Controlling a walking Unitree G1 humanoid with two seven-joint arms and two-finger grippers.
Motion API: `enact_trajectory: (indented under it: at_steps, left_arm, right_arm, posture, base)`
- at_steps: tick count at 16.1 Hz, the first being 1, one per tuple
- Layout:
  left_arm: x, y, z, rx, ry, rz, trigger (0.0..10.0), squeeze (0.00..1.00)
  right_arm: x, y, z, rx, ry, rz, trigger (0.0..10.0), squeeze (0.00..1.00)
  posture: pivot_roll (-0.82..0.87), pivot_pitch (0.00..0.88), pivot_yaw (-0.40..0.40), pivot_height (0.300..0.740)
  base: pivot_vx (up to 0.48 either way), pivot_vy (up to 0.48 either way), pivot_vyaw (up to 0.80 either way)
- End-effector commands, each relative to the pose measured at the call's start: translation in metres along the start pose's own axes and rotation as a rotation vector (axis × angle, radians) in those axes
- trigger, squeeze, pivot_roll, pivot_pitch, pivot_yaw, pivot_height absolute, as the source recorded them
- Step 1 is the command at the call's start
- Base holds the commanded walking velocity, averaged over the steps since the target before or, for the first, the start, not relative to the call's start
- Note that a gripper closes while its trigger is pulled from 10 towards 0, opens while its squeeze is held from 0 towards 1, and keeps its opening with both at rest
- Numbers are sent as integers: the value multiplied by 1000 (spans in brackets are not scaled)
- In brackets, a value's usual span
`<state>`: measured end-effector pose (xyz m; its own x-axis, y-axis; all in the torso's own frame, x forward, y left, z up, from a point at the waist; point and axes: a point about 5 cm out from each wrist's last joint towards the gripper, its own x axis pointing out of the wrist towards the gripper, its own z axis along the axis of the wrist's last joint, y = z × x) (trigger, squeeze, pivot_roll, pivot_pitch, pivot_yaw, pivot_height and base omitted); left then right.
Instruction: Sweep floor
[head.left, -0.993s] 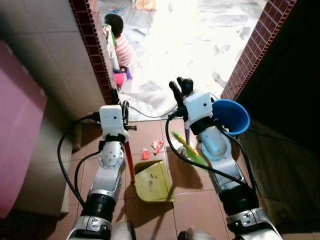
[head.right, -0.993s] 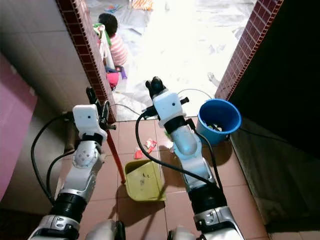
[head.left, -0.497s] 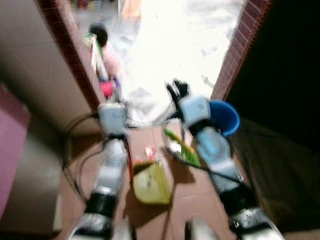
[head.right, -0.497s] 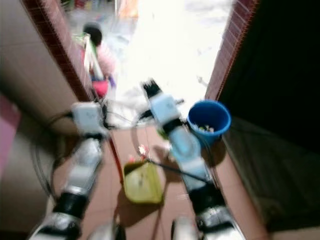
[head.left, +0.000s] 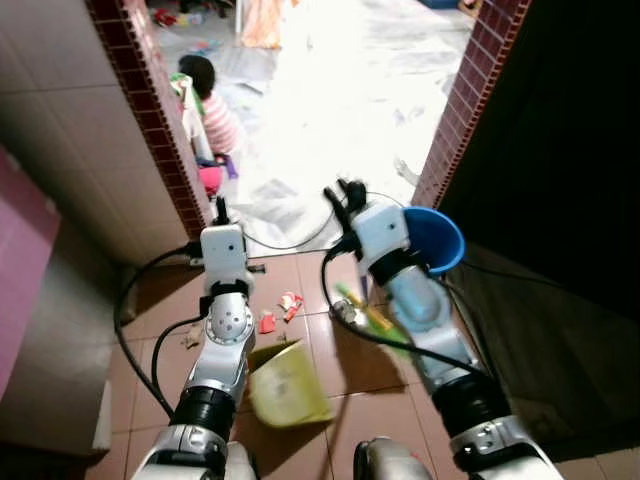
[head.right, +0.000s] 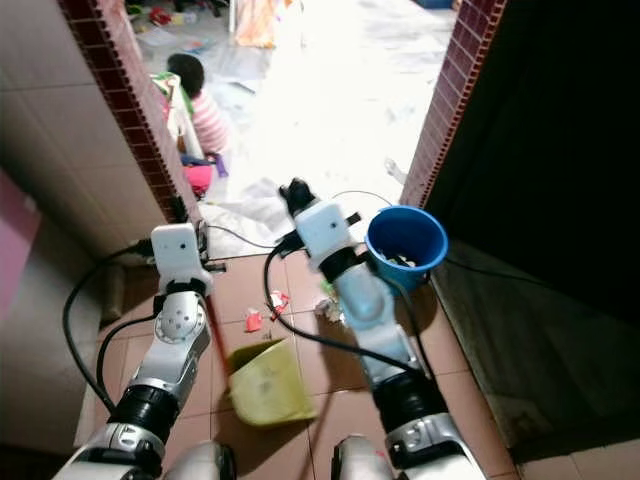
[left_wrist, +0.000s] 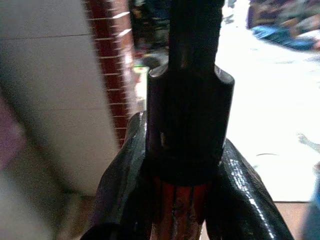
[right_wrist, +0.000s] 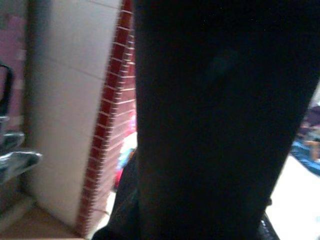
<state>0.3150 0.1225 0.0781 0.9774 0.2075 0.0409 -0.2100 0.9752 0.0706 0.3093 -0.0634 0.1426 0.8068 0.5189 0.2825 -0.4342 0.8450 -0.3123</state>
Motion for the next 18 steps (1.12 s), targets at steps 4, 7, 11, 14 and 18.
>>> enact_trajectory:
  at_steps: [4,7,11,14,18]
  left_arm:
    - [10,-4,11,-41,-65,61,10000,0]
    - [11,-7,8,-27,-58,64,10000,0]
    - [11,-8,5,-25,-49,59,10000,0]
    - [13,-10,4,-29,-40,46,10000,0]
    - [14,-12,4,-26,-37,39,10000,0]
  right_arm:
    - [7,12,4,-19,-44,75,10000,0]
    - [6,29,-1,36,-26,170,10000,0]
    - [6,41,16,275,11,382,10000,0]
    - [5,37,41,321,-18,544,10000,0]
    - [21,15,77,237,-140,512,10000,0]
  posture:
    - [-60,95,13,740]
    - [-55,97,9,740]
    - [-59,98,10,740]
    - [-79,99,11,740]
    - [-85,95,13,740]
  base:
    - [0,0,0]
    - [0,0,0]
    - [0,0,0]
    - [0,0,0]
    - [0,0,0]
